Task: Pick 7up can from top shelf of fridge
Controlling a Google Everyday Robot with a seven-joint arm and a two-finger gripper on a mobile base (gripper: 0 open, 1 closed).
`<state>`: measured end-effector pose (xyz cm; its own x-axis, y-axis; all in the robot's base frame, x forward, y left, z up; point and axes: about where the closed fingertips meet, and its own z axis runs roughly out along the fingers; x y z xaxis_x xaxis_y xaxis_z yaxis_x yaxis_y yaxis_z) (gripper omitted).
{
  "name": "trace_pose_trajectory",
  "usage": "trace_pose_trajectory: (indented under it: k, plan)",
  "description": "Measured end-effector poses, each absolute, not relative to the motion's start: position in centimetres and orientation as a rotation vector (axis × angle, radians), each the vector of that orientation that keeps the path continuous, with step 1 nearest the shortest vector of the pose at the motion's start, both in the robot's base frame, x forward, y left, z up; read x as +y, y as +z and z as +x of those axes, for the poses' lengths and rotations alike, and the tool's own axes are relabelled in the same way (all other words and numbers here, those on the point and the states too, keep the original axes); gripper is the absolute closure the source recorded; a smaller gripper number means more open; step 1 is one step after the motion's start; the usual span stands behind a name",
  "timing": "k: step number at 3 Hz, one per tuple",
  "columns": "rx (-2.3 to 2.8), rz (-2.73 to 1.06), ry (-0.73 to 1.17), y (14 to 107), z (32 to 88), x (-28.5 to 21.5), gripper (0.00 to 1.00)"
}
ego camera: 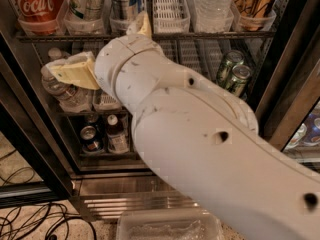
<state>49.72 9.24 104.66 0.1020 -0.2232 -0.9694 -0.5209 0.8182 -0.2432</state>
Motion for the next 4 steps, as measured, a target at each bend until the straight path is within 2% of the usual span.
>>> trace_pose_trajectory:
  k: [1, 4]
  plan:
    - [1.433, -0.632, 0.231, 104.8, 50.2, 10.2, 0.08]
    - [1.37, -0.621, 0.285, 105.1, 52.1, 14.0, 0.1]
